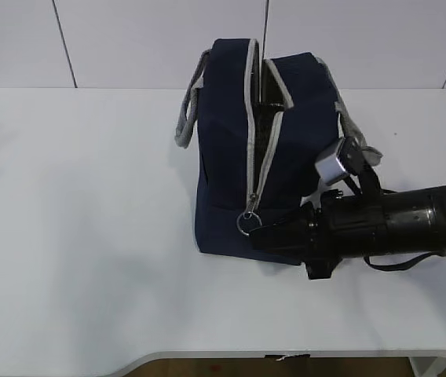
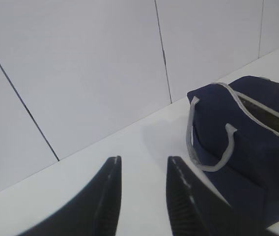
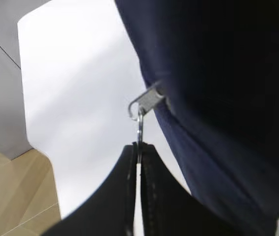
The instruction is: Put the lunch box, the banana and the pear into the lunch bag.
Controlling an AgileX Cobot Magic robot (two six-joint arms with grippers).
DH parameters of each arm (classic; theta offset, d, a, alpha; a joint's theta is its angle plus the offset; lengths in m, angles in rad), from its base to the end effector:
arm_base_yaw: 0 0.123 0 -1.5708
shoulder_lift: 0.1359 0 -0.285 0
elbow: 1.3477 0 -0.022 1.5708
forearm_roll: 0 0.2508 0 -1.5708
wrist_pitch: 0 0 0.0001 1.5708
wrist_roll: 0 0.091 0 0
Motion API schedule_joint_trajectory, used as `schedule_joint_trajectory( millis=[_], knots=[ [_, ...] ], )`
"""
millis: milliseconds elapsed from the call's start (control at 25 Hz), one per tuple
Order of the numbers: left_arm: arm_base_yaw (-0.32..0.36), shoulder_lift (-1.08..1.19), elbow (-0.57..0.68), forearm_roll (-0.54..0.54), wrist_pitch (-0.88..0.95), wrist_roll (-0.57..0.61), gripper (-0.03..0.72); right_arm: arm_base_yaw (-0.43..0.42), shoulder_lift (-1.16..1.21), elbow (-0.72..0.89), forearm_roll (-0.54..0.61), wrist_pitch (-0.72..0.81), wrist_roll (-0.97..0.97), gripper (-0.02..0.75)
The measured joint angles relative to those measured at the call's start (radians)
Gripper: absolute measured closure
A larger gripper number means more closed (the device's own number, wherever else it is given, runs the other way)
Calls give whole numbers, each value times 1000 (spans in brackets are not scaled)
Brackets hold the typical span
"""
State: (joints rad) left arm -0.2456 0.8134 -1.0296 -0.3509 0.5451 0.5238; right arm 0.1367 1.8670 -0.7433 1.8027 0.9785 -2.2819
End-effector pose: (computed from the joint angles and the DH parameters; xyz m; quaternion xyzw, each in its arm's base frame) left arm 0.1457 -0.0533 0.4315 0.2337 0.7416 -0.0775 0.6240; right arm 0.2939 0.1147 0.1424 -0.3645 0.7476 0.3772 0.4074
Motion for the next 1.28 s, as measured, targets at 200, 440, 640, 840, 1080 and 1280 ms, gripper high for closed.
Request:
schedule_joint_trajectory(
  millis=[200,440,640,840,1080,1280],
  knots=[
    [0,0,0,0,0,0,451,0,-46,0,-56,-44,69,731],
    [0,0,0,0,0,0,451,0,-91,4,-124,-101,137,731],
    [0,0,0,0,0,0,451,0,-143,6,-150,-120,161,731],
    [0,13,0,0,0,0,452,0,-199,6,-188,-149,194,731],
    [0,25,28,-4,-10,0,452,0,-255,7,-230,-153,225,731],
    [0,25,67,-8,-17,0,452,0,-291,7,-240,-157,245,731]
  ],
)
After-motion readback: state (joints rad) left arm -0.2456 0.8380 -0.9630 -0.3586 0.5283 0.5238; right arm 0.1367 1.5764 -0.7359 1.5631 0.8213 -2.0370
